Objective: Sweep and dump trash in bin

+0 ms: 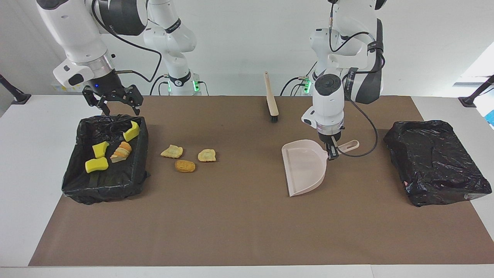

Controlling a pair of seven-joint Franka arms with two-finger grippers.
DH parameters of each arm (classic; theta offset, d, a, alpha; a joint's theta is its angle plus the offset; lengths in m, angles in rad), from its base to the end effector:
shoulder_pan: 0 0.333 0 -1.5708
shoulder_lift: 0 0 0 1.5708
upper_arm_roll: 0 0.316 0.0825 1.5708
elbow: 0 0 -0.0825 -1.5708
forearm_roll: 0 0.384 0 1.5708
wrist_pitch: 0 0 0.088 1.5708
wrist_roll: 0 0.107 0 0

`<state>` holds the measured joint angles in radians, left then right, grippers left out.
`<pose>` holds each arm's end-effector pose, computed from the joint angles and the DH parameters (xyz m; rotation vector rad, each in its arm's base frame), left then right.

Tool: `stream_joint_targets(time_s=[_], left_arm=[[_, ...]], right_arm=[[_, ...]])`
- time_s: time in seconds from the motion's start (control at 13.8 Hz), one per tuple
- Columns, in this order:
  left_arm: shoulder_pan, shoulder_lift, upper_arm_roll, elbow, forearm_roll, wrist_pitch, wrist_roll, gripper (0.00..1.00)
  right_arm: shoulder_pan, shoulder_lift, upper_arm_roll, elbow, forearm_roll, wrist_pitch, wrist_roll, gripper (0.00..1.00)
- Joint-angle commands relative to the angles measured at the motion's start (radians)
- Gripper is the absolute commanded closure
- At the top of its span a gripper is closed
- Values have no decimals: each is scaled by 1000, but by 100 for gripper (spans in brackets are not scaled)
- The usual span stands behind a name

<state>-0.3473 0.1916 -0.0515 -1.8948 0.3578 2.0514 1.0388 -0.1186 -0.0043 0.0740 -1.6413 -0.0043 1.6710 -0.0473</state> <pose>0.5624 -0.2150 0.4029 -1.9817 2.0590 0.1838 0.5608 -0.0254 0.6023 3.1350 0.0048 0.0529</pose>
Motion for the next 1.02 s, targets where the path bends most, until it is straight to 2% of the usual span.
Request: stream_joint_targets(time_s=[0.0,0.44,0.58,0.8,0.94], left_arm=[[-7,-29,9,-32,27,27,0,100],[-7,-29,9,-33,26,29,0,100],[-7,-29,9,-32,26,32,-2,100],[-7,-29,9,-33,26,30,-3,100],[-4,-29,9,-35,24,29,-3,100]], right_arm=[[-4,-22,1,-23,26,3,11,0],[-4,-20,3,-23,38,7,11,0],[11,-37,13,-40,41,-48,4,0],[80,-141,15,-213,111,-60,12,0],[163,-195,17,-326,136,-24,7,0]])
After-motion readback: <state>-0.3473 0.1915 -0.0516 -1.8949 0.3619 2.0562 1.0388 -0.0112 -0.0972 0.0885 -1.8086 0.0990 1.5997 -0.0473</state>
